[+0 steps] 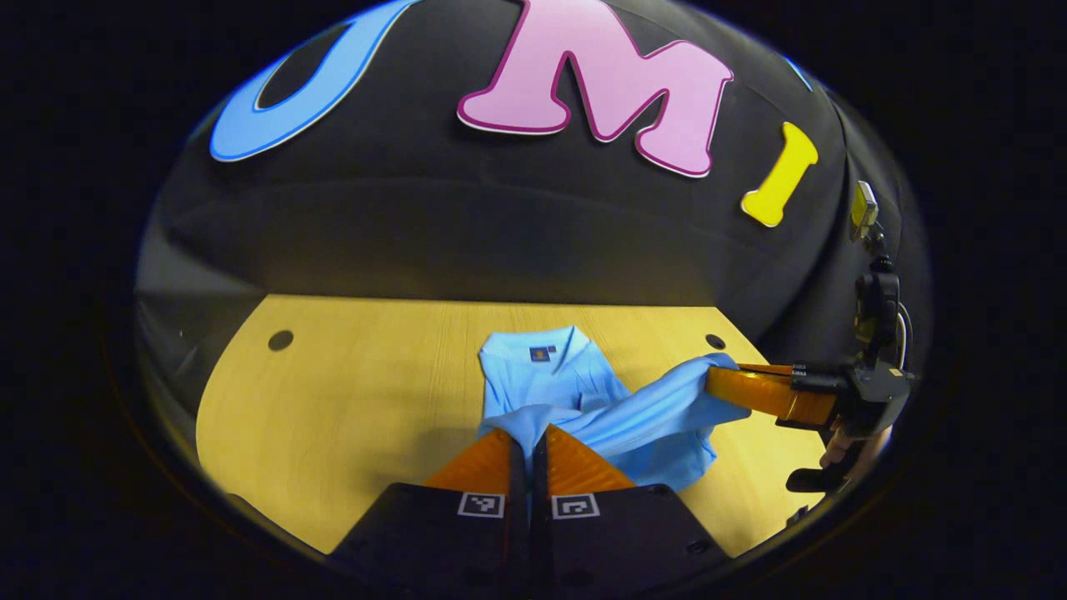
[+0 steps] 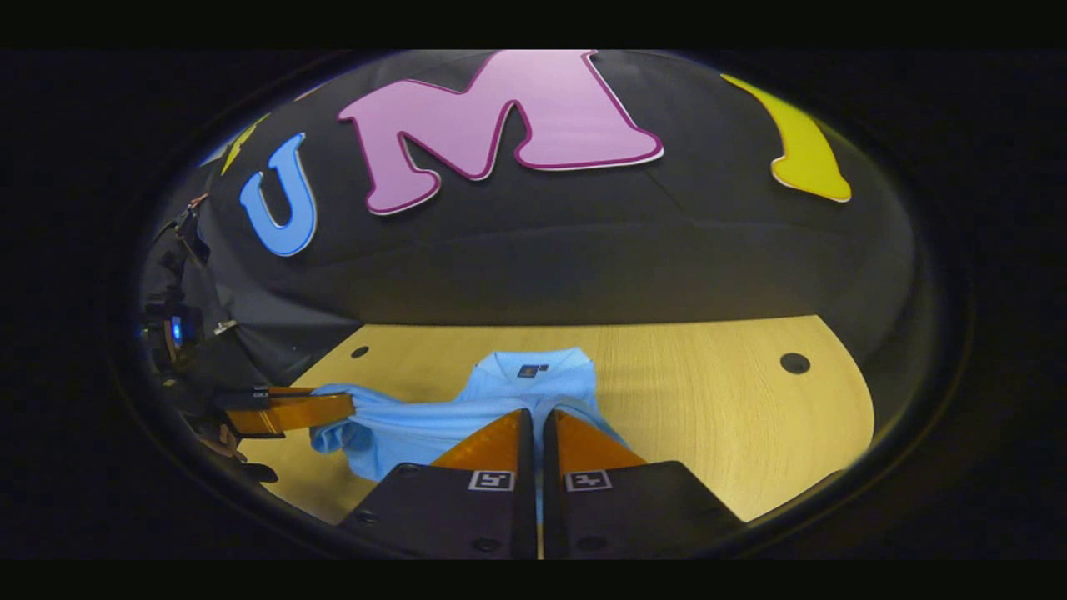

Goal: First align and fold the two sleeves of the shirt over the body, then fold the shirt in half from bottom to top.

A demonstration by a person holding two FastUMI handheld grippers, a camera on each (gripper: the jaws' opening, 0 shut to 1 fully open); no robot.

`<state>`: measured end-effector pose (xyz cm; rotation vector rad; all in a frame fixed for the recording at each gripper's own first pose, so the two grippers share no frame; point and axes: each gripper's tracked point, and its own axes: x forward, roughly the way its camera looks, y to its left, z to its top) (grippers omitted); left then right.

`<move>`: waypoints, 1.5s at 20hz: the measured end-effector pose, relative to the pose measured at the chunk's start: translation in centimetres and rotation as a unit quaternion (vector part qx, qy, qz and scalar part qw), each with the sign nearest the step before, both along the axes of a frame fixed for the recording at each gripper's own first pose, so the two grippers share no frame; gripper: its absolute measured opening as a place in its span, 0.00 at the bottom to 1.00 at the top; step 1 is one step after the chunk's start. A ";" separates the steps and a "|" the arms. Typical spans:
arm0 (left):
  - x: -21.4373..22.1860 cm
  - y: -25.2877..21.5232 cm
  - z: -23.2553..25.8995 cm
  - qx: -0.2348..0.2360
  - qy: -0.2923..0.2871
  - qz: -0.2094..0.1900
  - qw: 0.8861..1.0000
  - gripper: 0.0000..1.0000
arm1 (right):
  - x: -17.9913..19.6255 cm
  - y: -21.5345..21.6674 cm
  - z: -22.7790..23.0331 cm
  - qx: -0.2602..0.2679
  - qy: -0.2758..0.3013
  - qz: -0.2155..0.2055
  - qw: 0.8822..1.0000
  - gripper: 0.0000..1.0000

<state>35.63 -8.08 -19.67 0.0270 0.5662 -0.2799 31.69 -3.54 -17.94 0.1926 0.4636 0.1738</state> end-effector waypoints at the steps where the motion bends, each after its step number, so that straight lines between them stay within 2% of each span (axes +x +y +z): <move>1: 1.9 -0.2 0.0 0.001 -0.004 -0.001 1.000 0.06 | 1.9 -0.2 0.0 -0.001 -0.005 -0.003 1.000 0.07; 3: 6.9 -0.2 -0.6 0.002 -0.007 0.002 1.000 0.06 | 6.4 -0.7 -0.5 -0.007 -0.015 -0.009 1.000 0.07; 4: 9.6 0.0 -1.3 0.002 -0.009 0.008 1.000 0.06 | 9.2 -0.9 -0.8 -0.010 -0.022 -0.014 1.000 0.01; 5: 11.2 0.3 -2.0 0.005 -0.009 0.013 1.000 0.06 | 10.8 -1.0 -1.4 -0.014 -0.024 -0.016 0.999 0.07; 8: 17.5 1.3 -5.2 0.027 -0.035 0.028 0.999 0.07 | 15.9 -1.2 -4.1 -0.016 -0.026 -0.034 0.999 0.07; 9: 19.0 1.2 -6.8 0.040 -0.041 0.030 0.998 0.08 | 17.4 -1.0 -5.9 -0.028 -0.024 -0.040 0.999 0.07; 10: 20.7 1.9 -8.1 0.076 -0.053 0.034 0.995 0.13 | 17.6 -0.9 -7.7 -0.048 -0.018 -0.043 0.998 0.07; 11: 20.6 2.2 -8.7 0.084 -0.051 0.038 0.995 0.18 | 17.2 -1.2 -9.0 -0.080 -0.010 -0.047 0.996 0.18; 13: 20.4 2.4 -8.5 0.077 -0.057 0.063 0.993 0.56 | 16.5 -1.5 -9.4 -0.106 -0.018 -0.055 0.993 0.39; 14: 20.0 2.2 -7.8 0.062 -0.066 0.075 0.993 0.75 | 16.2 -1.6 -9.2 -0.105 -0.020 -0.060 0.992 0.58; 15: 19.9 2.2 -6.8 0.048 -0.074 0.083 0.993 0.94 | 16.0 -1.9 -9.4 -0.102 -0.021 -0.067 0.992 0.62; 16: 19.5 2.2 -5.5 0.039 -0.084 0.089 0.992 1.00 | 15.9 -2.3 -9.2 -0.100 -0.023 -0.077 0.992 0.67; 17: 18.8 2.8 -4.4 0.035 -0.096 0.094 0.990 1.00 | 16.0 -2.7 -9.1 -0.097 -0.030 -0.087 0.991 0.71; 19: 14.9 3.0 0.0 0.030 -0.141 0.090 0.985 1.00 | 14.1 -4.5 -6.8 -0.110 -0.059 -0.110 0.986 0.96; 20: 13.0 3.0 1.2 0.027 -0.149 0.084 0.985 1.00 | 12.7 -5.1 -5.6 -0.123 -0.067 -0.115 0.983 0.98; 22: 7.2 2.5 4.0 0.028 -0.169 0.068 0.983 1.00 | 8.9 -5.5 -3.2 -0.144 -0.082 -0.129 0.978 0.98; 25: -1.1 1.5 8.4 0.041 -0.227 0.037 0.972 1.00 | 0.9 -4.5 0.9 -0.151 -0.111 -0.137 0.973 0.98; 27: -6.6 0.1 10.8 0.017 -0.253 0.003 0.967 1.00 | -4.7 -4.4 4.4 -0.190 -0.144 -0.148 0.960 0.98; 28: -9.2 -0.5 11.8 0.001 -0.260 -0.001 0.966 1.00 | -7.3 -4.0 6.1 -0.198 -0.161 -0.157 0.954 0.97; 30: -14.2 -0.6 14.6 -0.019 -0.285 -0.001 0.958 0.98 | -11.8 -1.3 9.3 -0.176 -0.191 -0.157 0.953 0.97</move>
